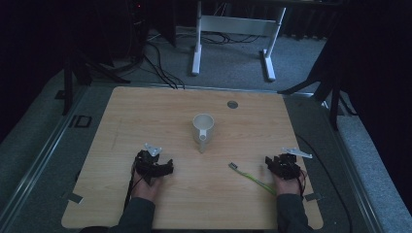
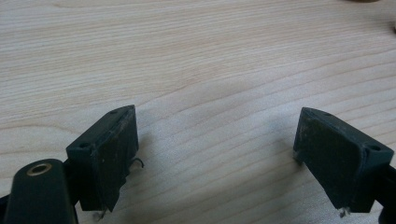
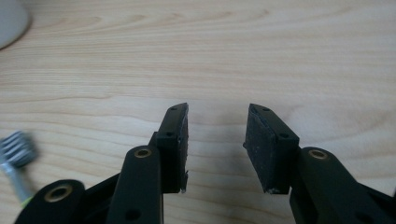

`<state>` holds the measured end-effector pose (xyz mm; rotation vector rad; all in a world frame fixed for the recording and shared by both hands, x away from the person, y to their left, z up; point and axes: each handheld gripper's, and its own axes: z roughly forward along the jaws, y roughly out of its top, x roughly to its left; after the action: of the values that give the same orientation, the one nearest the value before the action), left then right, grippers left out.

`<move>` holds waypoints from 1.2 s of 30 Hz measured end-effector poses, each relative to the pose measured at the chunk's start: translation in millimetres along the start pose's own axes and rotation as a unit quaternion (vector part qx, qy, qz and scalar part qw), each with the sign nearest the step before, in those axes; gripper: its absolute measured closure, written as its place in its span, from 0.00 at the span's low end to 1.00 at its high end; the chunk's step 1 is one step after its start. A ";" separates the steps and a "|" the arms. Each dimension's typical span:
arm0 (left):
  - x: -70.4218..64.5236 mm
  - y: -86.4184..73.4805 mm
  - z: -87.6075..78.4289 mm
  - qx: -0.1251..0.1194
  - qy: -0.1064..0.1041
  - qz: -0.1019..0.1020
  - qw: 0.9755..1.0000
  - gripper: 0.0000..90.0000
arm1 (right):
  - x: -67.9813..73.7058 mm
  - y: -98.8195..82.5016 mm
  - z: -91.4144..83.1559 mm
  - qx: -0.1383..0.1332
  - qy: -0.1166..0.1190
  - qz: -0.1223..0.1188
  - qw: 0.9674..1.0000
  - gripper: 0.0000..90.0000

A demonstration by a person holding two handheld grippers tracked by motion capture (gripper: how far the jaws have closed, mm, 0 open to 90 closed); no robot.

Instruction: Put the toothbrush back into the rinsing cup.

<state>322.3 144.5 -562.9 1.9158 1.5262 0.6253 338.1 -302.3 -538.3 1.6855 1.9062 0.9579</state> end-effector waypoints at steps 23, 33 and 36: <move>-0.2 0.0 0.0 0.000 0.000 0.000 1.000 0.16 | 13.9 16.8 -19.4 0.031 0.049 -0.100 0.993 0.68; -0.5 -0.1 -0.1 0.000 -0.001 0.001 1.000 0.16 | 19.3 25.9 -28.3 0.053 0.075 -0.142 0.986 0.68; -0.8 -0.2 -0.2 0.000 -0.001 0.001 1.000 0.16 | 20.9 28.8 -31.6 0.060 0.082 -0.154 0.983 0.68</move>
<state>321.8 143.8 -562.9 1.9172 1.5235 0.6241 331.9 -288.0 -493.3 1.3516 2.2905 0.8959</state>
